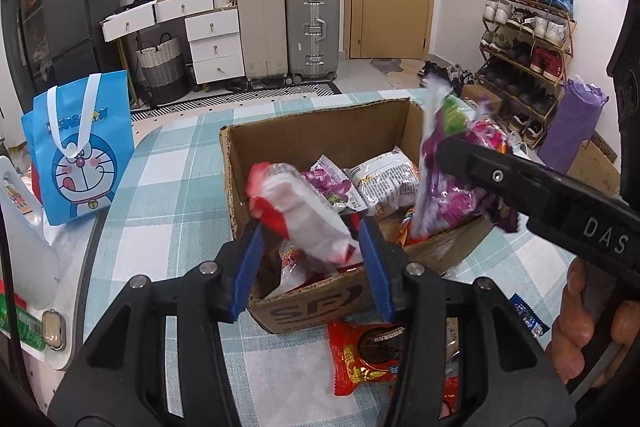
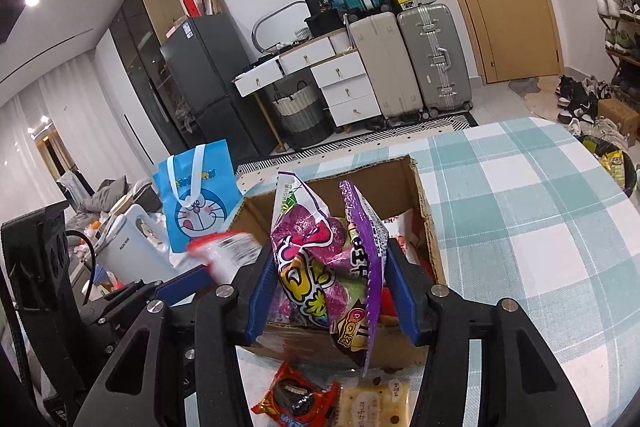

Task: Organize snacks
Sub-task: 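Open both grippers over the box to drop the bread pack and purple bag, then move the left gripper to the red Oreo pack while the right moves to the blue biscuit pack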

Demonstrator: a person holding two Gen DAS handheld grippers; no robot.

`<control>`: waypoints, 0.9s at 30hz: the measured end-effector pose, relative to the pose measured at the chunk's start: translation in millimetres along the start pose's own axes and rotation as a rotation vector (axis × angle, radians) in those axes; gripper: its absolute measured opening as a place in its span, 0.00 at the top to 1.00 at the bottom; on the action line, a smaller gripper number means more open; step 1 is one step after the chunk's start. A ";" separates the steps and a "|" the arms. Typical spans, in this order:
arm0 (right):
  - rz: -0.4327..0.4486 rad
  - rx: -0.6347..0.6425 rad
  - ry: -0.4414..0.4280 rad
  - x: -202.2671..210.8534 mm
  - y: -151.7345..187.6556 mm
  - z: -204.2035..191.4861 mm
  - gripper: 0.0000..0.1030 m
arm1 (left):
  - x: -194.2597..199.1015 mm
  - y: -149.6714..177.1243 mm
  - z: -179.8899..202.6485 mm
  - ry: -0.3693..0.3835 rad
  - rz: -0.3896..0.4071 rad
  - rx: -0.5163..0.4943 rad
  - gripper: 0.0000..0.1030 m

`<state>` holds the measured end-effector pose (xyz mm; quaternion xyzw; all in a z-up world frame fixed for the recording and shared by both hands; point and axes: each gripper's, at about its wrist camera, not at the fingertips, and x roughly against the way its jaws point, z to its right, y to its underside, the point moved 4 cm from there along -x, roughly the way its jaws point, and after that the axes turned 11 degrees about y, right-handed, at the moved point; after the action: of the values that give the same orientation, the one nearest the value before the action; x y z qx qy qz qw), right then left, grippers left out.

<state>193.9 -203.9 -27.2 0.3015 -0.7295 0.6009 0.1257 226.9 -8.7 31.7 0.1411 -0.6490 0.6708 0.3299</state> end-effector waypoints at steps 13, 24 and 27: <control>0.034 0.017 0.001 34.7 1.2 18.5 0.04 | 28.2 14.5 -3.4 0.020 0.022 0.035 0.17; -0.013 0.131 0.067 58.9 37.2 28.6 0.01 | 56.9 46.8 13.7 0.016 0.028 0.002 0.01; -0.018 0.136 0.096 65.8 46.2 36.9 0.01 | 60.8 60.4 17.6 0.025 0.028 -0.005 0.01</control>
<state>121.4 -253.6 -37.4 0.2868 -0.6774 0.6617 0.1450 139.8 -6.2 24.4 0.1227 -0.6484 0.6755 0.3291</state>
